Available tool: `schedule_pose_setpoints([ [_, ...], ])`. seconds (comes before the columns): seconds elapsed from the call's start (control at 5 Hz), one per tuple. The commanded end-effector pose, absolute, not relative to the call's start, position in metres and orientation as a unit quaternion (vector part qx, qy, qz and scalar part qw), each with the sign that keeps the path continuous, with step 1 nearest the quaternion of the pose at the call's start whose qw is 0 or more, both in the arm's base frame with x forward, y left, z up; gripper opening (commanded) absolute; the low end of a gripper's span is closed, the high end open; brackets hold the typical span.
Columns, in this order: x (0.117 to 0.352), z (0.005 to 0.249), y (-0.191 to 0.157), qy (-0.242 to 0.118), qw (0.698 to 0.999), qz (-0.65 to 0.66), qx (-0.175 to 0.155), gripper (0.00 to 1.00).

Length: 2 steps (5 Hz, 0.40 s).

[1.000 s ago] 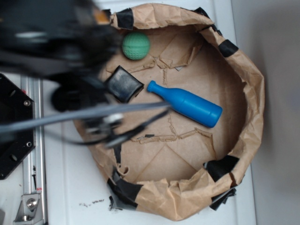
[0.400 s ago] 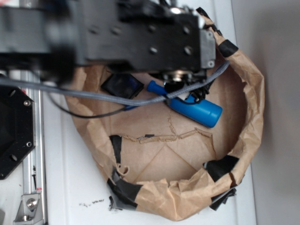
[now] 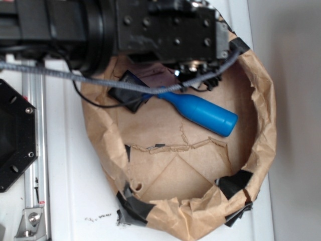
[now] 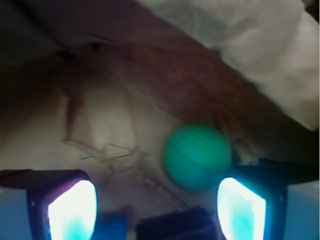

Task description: Grab the green ball.

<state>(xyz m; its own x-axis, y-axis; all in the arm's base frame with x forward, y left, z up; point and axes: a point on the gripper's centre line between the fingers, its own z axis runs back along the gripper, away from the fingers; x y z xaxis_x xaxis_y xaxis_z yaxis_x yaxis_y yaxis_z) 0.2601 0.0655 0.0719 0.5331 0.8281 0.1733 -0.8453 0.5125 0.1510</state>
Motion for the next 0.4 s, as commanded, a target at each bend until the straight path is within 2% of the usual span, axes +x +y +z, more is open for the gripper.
schedule_pose_setpoints([
  [0.0, 0.232, 0.093, 0.084, -0.069, 0.860, 0.494, 0.105, 1.00],
  [0.2, 0.230, 0.091, 0.094, -0.079, 0.865, 0.486, 0.100, 1.00],
])
